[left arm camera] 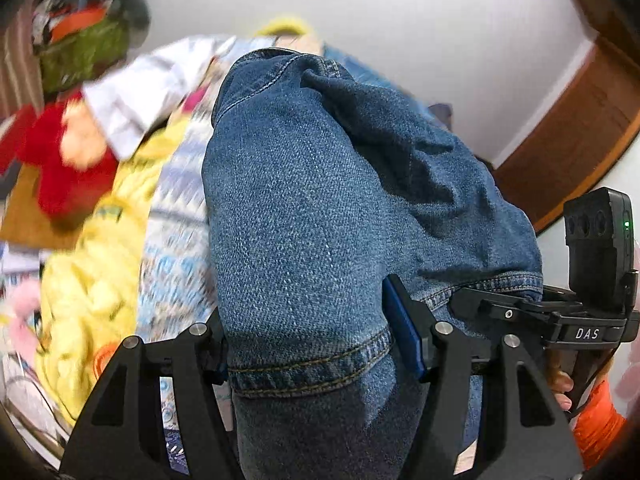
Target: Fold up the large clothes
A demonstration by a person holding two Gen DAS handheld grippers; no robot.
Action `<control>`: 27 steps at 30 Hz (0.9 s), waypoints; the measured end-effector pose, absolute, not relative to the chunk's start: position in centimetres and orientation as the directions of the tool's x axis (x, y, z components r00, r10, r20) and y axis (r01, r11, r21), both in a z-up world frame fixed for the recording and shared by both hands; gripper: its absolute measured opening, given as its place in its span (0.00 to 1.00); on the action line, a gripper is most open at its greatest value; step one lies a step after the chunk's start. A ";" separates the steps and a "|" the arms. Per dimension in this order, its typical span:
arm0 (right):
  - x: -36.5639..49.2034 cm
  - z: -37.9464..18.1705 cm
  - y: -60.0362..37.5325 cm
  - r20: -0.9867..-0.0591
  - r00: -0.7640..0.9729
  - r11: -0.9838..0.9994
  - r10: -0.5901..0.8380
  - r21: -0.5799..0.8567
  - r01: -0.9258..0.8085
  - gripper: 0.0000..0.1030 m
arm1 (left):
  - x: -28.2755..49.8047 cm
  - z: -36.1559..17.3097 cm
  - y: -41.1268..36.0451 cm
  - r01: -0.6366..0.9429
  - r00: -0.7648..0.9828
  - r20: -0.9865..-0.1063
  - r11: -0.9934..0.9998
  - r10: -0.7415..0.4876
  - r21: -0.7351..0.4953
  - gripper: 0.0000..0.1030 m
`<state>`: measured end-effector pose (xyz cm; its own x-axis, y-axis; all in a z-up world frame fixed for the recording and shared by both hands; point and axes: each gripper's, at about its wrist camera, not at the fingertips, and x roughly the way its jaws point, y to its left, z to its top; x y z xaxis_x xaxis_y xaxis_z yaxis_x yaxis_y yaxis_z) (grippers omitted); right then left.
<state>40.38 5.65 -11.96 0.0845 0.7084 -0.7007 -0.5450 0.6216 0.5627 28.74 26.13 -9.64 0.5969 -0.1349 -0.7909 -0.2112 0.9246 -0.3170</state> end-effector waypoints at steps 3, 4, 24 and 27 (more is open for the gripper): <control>41.1 -16.4 7.9 -0.750 0.028 0.644 0.661 0.548 -0.535 0.50 | 29.1 -15.1 27.3 -0.271 0.533 -0.834 0.905 -0.143 -0.329 0.62; 41.4 -18.2 8.4 -0.772 -0.001 0.660 0.636 0.545 -0.518 0.50 | 29.1 -17.2 27.5 -0.288 0.503 -0.850 0.897 -0.156 -0.335 0.62; 37.7 -19.8 3.9 -0.854 0.074 0.634 0.515 0.322 -0.703 0.82 | 21.6 -21.1 27.1 -0.284 0.498 -0.867 0.943 -0.008 -0.172 0.83; 37.1 -18.3 2.9 -0.846 0.114 0.638 0.521 0.297 -0.710 0.82 | 21.3 -19.9 27.1 -0.281 0.494 -0.867 0.956 0.069 -0.084 0.83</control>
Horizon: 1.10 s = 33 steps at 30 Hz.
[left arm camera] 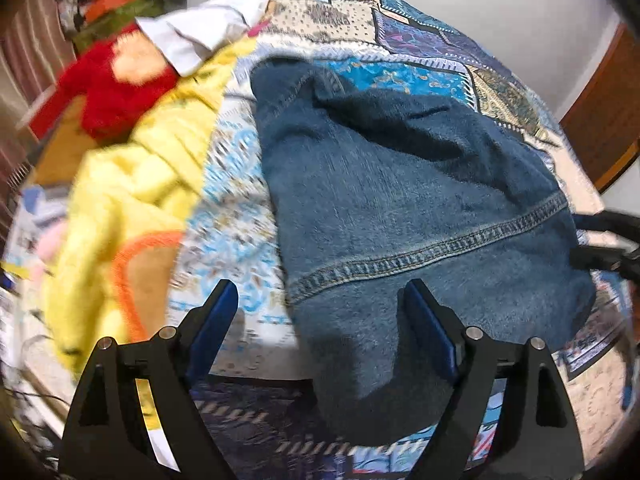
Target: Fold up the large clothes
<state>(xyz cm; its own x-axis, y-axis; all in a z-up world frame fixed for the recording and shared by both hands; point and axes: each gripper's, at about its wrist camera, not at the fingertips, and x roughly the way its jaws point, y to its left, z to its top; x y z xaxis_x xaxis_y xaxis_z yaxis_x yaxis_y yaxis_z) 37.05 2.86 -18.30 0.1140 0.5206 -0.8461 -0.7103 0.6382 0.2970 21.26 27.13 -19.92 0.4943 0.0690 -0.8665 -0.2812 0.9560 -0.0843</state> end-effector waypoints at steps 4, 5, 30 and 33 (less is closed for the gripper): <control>36.9 -15.6 2.0 -0.814 0.194 0.644 0.547 0.262 -0.718 0.82 | 22.3 -17.9 27.4 -0.279 0.533 -0.833 0.960 0.149 -0.006 0.83; 37.0 -14.9 2.0 -0.804 0.205 0.642 0.559 0.262 -0.721 0.82 | 22.8 -17.7 27.6 -0.280 0.537 -0.829 0.960 0.158 0.001 0.83; 42.4 -20.0 7.2 -0.840 0.233 0.698 0.491 0.219 -0.682 0.93 | 34.7 -22.6 30.5 -0.391 0.452 -0.882 0.918 0.135 -0.060 0.89; 40.9 -17.6 6.7 -0.816 0.277 0.693 0.508 0.195 -0.694 0.93 | 32.6 -20.1 29.8 -0.385 0.488 -0.861 0.921 0.143 -0.066 0.89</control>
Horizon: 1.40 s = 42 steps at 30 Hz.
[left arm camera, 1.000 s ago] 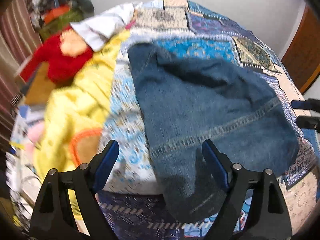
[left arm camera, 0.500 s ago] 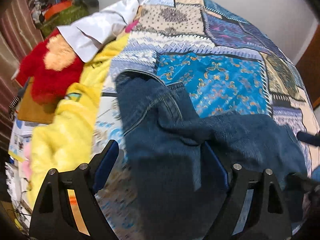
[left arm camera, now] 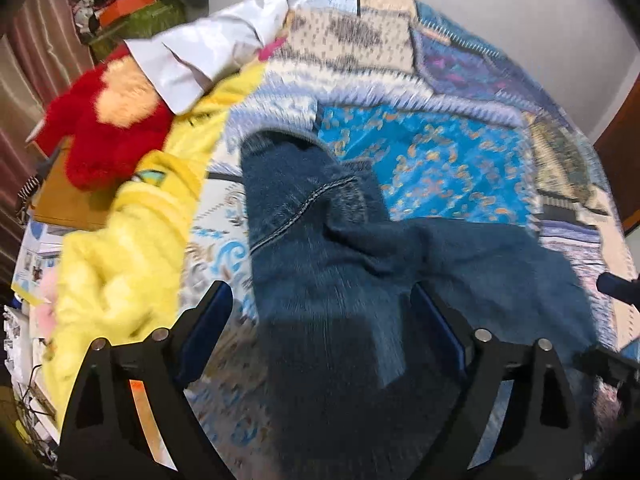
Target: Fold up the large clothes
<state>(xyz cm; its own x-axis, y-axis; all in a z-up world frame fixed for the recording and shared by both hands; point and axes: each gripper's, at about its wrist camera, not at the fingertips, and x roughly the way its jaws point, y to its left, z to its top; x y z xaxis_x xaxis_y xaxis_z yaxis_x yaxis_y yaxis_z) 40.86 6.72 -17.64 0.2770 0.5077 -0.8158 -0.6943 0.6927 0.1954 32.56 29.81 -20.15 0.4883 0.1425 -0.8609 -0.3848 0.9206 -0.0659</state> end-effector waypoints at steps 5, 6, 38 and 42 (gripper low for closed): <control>37.5 -12.2 5.0 -0.737 0.345 0.678 0.581 0.203 -0.707 0.93 | 27.3 -13.1 28.0 -0.361 0.613 -0.773 0.928 0.165 -0.088 0.89; 36.6 -10.8 4.6 -0.711 0.370 0.675 0.597 0.197 -0.711 0.93 | 26.4 -11.8 27.6 -0.357 0.637 -0.752 0.930 0.171 -0.091 0.89; 15.1 1.3 -5.3 -0.257 0.681 0.721 0.686 0.110 -0.684 0.94 | 4.2 1.3 12.4 -0.352 0.908 -0.256 0.935 0.330 -0.042 0.89; 15.3 0.6 -5.1 -0.281 0.678 0.725 0.679 0.112 -0.680 0.94 | 4.1 1.1 12.6 -0.353 0.908 -0.259 0.934 0.328 -0.056 0.90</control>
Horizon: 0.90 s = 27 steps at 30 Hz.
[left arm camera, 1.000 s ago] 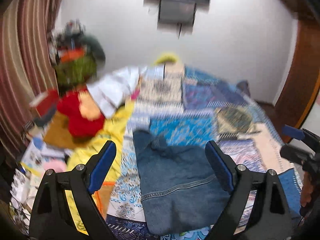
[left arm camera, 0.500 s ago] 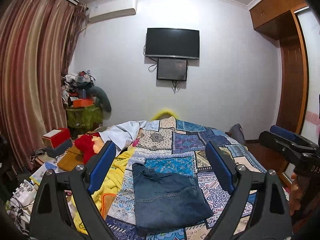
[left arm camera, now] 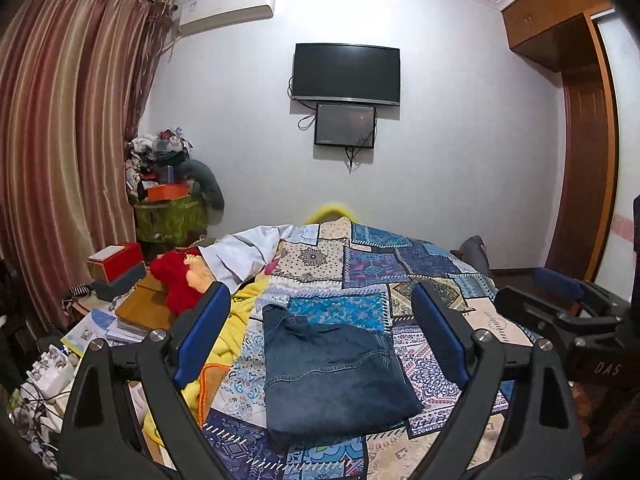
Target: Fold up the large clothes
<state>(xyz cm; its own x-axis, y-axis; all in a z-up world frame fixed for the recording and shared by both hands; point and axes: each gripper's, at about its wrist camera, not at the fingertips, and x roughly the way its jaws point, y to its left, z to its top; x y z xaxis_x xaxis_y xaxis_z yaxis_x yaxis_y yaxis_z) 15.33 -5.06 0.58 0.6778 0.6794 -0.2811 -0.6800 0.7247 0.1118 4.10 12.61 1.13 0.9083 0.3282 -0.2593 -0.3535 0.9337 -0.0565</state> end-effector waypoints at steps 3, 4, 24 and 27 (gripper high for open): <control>15.5 0.4 -5.0 -0.287 0.679 0.728 0.675 0.111 -0.677 0.94 | 4.3 0.9 12.9 -0.365 0.903 -0.263 0.929 0.339 -0.059 0.90; 15.4 0.3 -4.9 -0.288 0.680 0.729 0.674 0.110 -0.676 0.94 | 4.3 0.8 12.9 -0.365 0.903 -0.266 0.929 0.337 -0.059 0.90; 15.8 0.3 -5.2 -0.291 0.690 0.740 0.663 0.113 -0.663 0.94 | 4.8 0.3 13.1 -0.339 0.907 -0.291 0.937 0.304 -0.081 0.94; 15.8 0.3 -5.4 -0.287 0.693 0.743 0.661 0.119 -0.659 0.95 | 4.8 0.4 12.9 -0.335 0.909 -0.288 0.939 0.301 -0.077 0.94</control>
